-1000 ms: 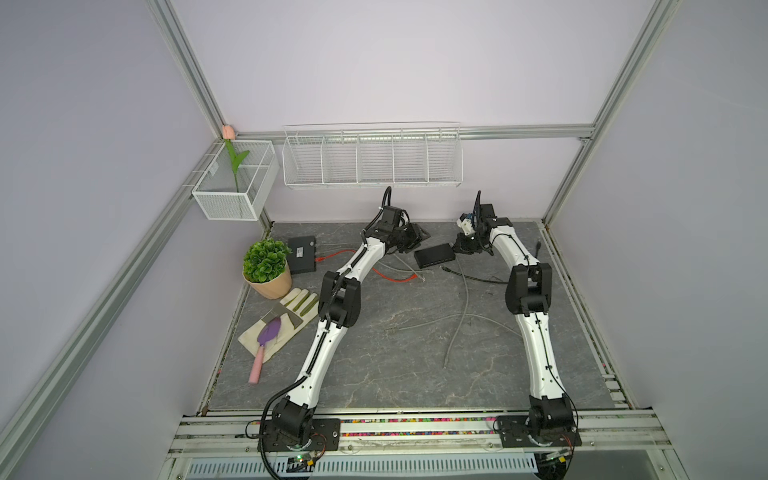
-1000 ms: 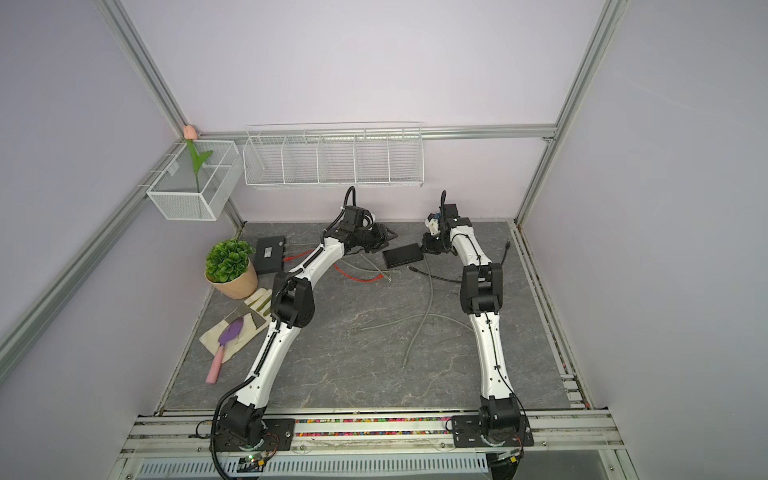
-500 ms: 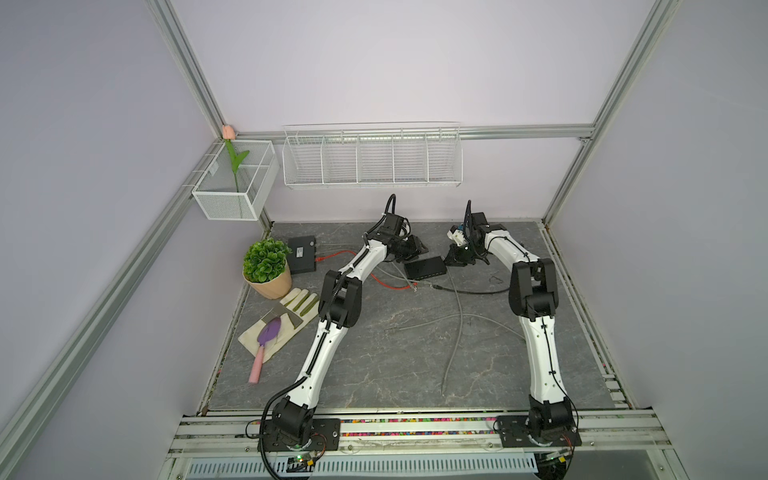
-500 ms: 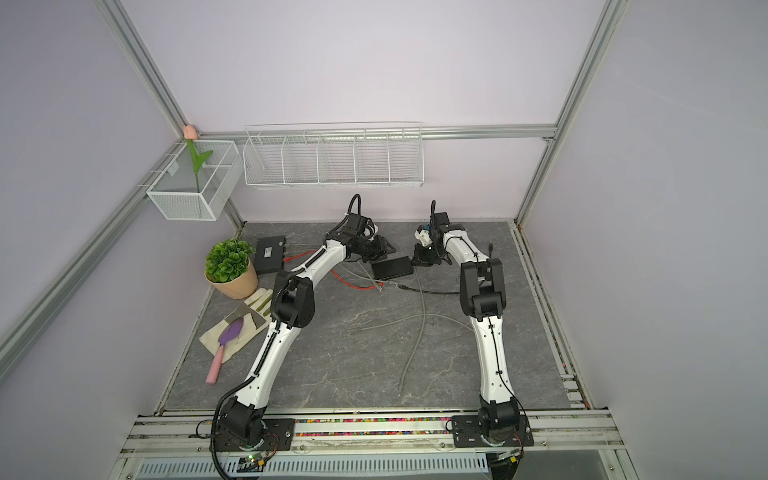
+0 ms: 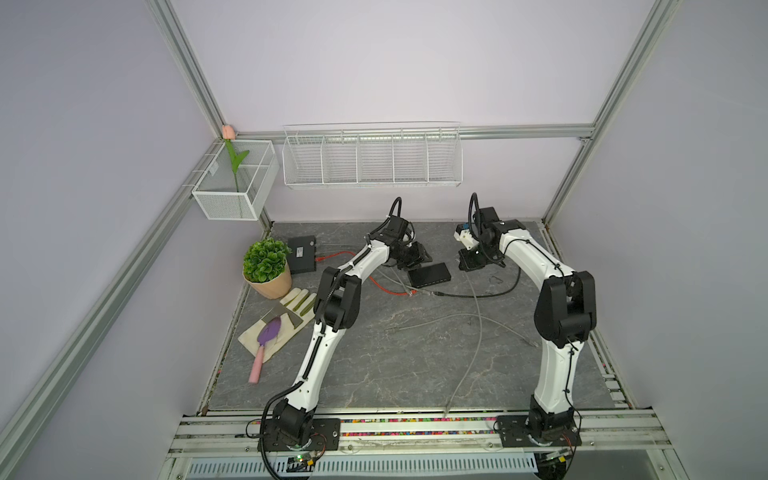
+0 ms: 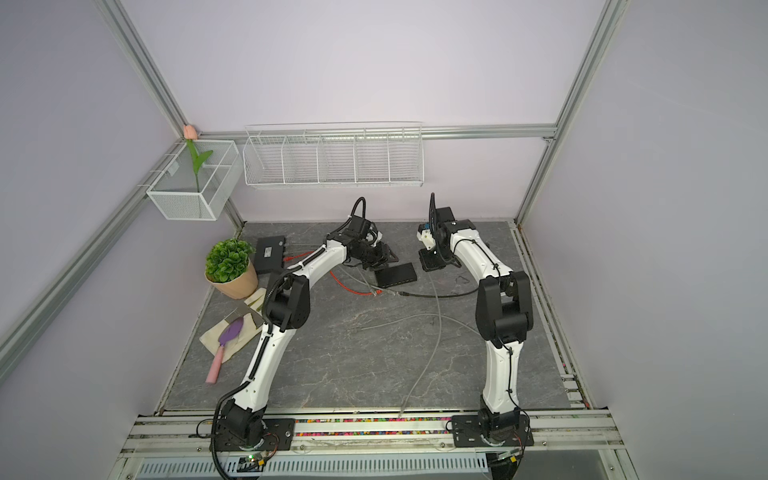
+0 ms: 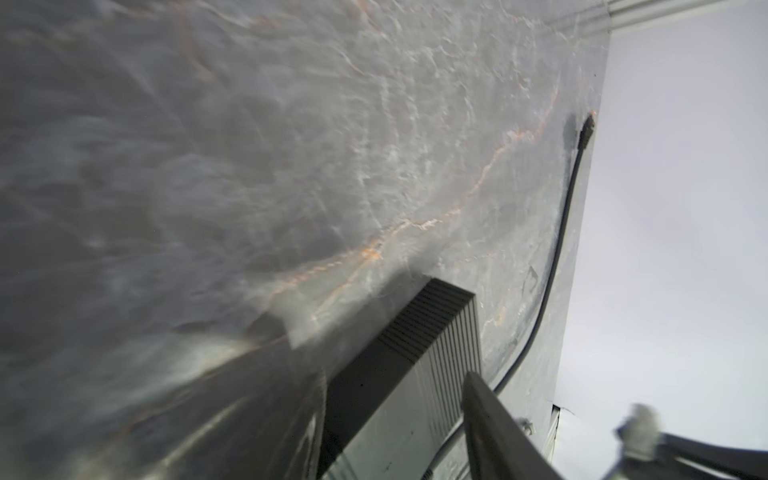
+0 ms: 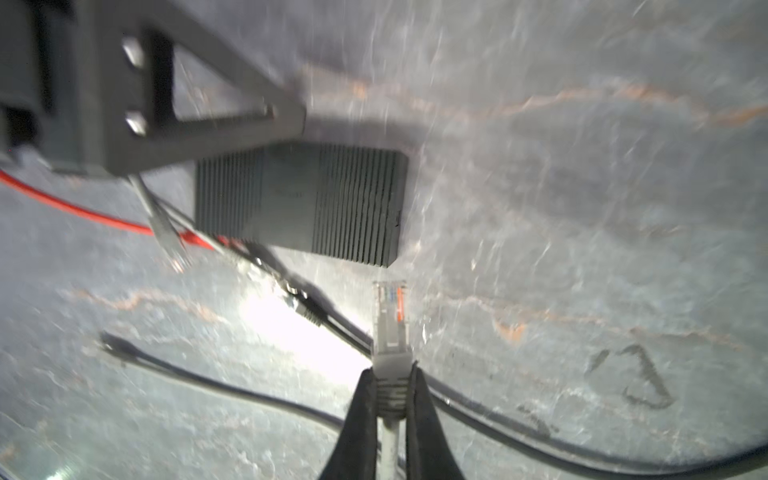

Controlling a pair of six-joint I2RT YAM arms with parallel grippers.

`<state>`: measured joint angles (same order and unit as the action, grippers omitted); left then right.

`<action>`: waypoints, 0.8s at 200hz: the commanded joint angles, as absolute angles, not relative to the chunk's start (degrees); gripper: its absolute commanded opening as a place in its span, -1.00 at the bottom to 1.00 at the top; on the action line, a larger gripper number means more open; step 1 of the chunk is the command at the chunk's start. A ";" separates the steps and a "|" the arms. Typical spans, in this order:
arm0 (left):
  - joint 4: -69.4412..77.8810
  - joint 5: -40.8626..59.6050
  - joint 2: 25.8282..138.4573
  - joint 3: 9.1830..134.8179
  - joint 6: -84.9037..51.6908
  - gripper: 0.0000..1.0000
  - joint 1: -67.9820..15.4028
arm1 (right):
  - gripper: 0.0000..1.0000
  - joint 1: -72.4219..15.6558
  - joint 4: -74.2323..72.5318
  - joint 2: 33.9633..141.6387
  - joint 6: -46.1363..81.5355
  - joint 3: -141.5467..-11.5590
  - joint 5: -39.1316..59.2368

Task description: Insert the plug into the switch port

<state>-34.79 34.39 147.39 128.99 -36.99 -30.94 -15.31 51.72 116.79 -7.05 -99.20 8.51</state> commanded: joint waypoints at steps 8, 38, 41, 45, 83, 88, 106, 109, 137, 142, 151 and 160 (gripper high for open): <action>-36.25 34.06 147.59 130.39 -35.86 0.10 -31.75 | -0.85 -17.36 52.82 117.06 -10.39 -95.09 5.88; -37.39 32.70 148.19 133.31 -34.42 0.14 -31.41 | -0.85 -19.27 50.41 116.50 -10.49 -91.91 5.51; -37.62 32.45 148.32 133.71 -34.17 0.15 -31.36 | -0.85 -19.47 50.47 116.46 -10.38 -91.82 5.27; -37.97 32.24 148.42 134.18 -33.80 0.15 -31.34 | -0.86 -19.65 50.47 116.46 -10.25 -91.65 5.11; -41.22 30.75 149.27 135.45 -30.66 0.19 -31.33 | -0.86 -21.17 50.56 114.93 -9.93 -89.51 4.53; -41.42 30.84 149.35 135.44 -30.59 0.19 -31.30 | -0.86 -21.28 50.34 114.81 -9.89 -89.10 4.63; -41.64 30.94 149.33 135.35 -30.00 0.20 -31.29 | -0.86 -21.44 49.04 115.15 -9.32 -88.71 4.49; -41.66 30.89 149.39 135.35 -29.85 0.20 -31.29 | -0.86 -21.37 48.90 115.40 -9.25 -88.87 4.43; -41.66 31.80 150.30 135.13 -29.61 0.21 -31.29 | -0.86 -21.40 48.47 119.19 -8.80 -91.89 4.11; -41.58 32.04 150.49 134.92 -29.62 0.21 -31.33 | -0.86 -21.40 48.36 119.87 -8.65 -92.42 4.22; -41.42 32.38 150.63 134.70 -29.66 0.21 -31.38 | -0.86 -21.39 47.98 120.78 -8.23 -92.94 4.00; -41.40 32.65 150.66 134.37 -29.45 0.21 -31.45 | -0.86 -21.38 47.11 121.25 -8.09 -93.07 4.04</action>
